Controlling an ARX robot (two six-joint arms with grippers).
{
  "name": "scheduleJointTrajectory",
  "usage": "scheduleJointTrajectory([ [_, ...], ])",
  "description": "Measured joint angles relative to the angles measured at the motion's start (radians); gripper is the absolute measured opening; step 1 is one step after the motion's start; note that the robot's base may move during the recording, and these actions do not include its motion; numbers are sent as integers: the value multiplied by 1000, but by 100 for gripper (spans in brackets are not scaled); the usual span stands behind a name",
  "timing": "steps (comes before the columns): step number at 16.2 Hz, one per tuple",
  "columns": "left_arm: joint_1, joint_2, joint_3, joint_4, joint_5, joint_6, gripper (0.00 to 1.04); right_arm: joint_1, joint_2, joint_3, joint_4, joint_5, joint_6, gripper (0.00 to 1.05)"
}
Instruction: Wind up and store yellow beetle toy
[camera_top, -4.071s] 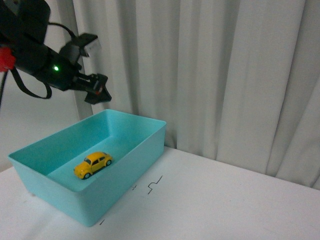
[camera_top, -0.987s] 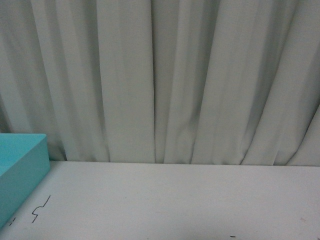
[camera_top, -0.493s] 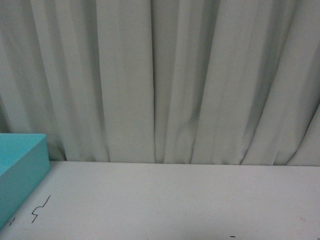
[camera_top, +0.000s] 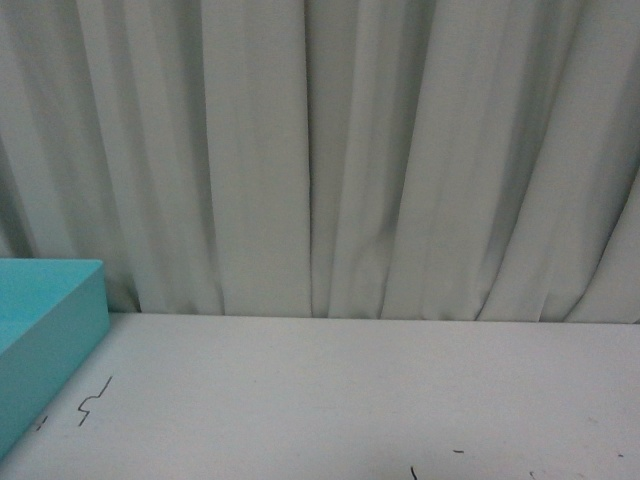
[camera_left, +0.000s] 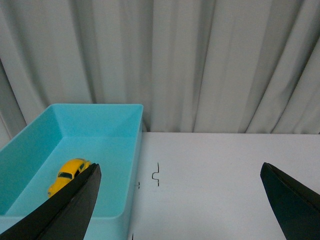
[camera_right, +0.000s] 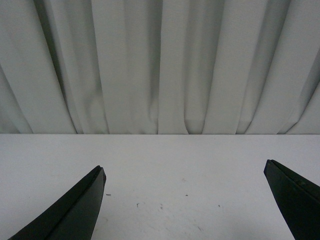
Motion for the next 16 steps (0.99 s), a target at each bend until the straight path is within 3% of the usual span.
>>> scheduleJointTrajectory([
  [16,0,0,0,0,0,0,98,0,0,0,0,0,0,98],
])
